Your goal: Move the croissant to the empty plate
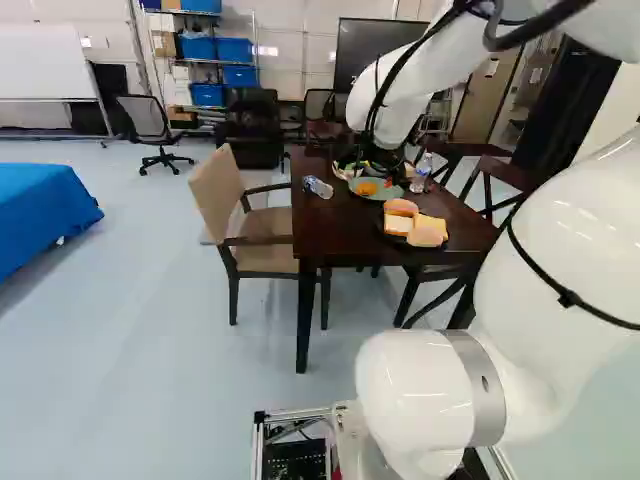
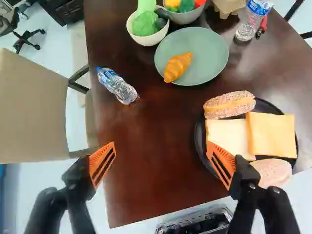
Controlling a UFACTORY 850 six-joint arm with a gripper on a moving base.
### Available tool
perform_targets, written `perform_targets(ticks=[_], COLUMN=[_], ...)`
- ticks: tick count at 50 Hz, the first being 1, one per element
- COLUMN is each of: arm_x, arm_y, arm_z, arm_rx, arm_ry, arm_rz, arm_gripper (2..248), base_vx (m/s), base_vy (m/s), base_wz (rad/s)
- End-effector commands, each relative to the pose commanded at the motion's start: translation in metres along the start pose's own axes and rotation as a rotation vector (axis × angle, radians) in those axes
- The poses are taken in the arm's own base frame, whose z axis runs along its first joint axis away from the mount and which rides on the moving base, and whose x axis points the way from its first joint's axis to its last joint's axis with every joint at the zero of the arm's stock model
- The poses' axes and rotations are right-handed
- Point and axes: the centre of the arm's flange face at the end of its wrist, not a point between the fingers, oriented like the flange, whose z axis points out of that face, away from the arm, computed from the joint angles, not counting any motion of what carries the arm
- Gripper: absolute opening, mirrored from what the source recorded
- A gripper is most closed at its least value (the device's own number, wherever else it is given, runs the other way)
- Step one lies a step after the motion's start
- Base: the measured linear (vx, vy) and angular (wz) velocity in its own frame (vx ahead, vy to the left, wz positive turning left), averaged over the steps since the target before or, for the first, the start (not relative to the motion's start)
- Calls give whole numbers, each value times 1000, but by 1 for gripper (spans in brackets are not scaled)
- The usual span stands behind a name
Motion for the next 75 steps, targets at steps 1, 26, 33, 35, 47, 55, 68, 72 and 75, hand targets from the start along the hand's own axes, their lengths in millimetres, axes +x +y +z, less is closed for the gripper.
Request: perform_targets(ticks=[1, 26, 33, 35, 47, 55, 68, 72, 75], arm_x=[-1, -39, -53, -57, -84, -105, -139, -148, -156], arm_y=[0, 2, 3, 3, 6, 9, 14, 16, 17], arm_z=[0, 14, 18, 19, 25, 29, 32, 32, 33], arm_rx=[2, 50, 65, 69, 95, 112, 134, 140, 144], arm_ry=[2, 79, 107, 116, 171, 213, 282, 302, 318], arm_rz=[-2, -56, -74, -80, -115, -140, -179, -190, -198], arm_gripper=[247, 247, 247, 247, 247, 247, 247, 247, 247], base_vx=[0, 0, 0, 0, 0, 0, 0, 0, 0], base_vy=[0, 0, 0, 0, 0, 0, 0, 0, 0], base_wz=[0, 0, 0, 0, 0, 0, 0, 0, 0])
